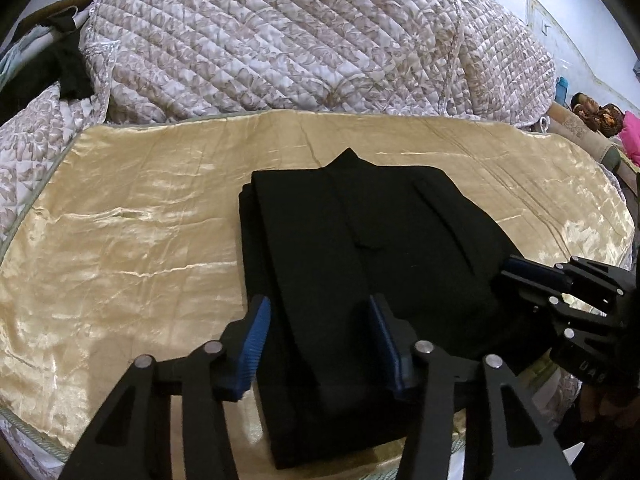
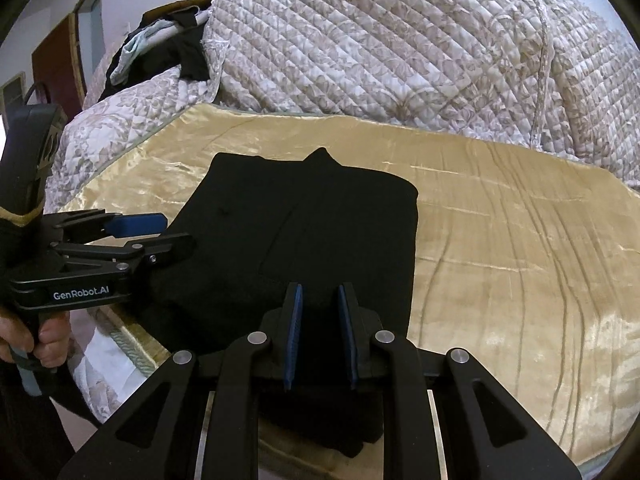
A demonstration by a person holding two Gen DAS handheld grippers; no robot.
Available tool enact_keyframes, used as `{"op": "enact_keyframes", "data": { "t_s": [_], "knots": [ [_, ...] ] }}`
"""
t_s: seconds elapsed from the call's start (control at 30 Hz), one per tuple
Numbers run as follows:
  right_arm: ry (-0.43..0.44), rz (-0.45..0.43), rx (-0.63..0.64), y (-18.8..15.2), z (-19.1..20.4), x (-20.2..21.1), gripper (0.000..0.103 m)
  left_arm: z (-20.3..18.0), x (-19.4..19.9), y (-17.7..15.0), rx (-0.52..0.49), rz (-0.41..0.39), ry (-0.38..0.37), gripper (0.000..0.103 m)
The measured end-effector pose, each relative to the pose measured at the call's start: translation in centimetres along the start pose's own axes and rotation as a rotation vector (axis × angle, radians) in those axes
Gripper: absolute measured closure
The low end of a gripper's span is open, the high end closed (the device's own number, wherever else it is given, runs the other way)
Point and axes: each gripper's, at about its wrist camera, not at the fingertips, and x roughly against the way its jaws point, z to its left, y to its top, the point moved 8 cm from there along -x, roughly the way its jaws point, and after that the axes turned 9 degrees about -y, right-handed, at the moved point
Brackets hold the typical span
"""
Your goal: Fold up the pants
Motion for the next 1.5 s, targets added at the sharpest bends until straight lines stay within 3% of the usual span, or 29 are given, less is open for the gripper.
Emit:
{"op": "enact_keyframes", "data": {
  "t_s": [0.47,0.57,0.67,0.9,1.07,1.27,1.5],
  "knots": [
    [0.009,0.050,-0.028,1.1,-0.2,-0.1,0.084,0.4,0.1,1.0,0.044,0.020,0.059,0.072],
    [-0.003,0.032,-0.055,1.9,-0.7,0.0,0.084,0.7,0.1,1.1,0.051,0.026,0.079,0.072],
    [-0.014,0.103,-0.050,1.1,-0.9,-1.3,0.084,1.0,-0.1,1.1,0.055,0.031,0.082,0.072],
    [0.008,0.127,-0.094,2.9,-1.7,-1.5,0.084,1.7,-0.7,3.3,0.058,0.045,0.064,0.072],
    [0.008,0.194,-0.121,5.2,-3.0,-4.2,0.084,2.0,-2.7,6.4,0.011,0.050,0.054,0.072],
    [0.018,0.279,-0.159,5.7,-4.1,-8.7,0.084,2.8,-5.4,6.0,0.026,0.088,0.042,0.071],
    [0.024,0.235,-0.186,6.1,-4.7,-8.0,0.084,2.9,-4.2,6.4,0.018,0.061,0.050,0.069]
  ]
}}
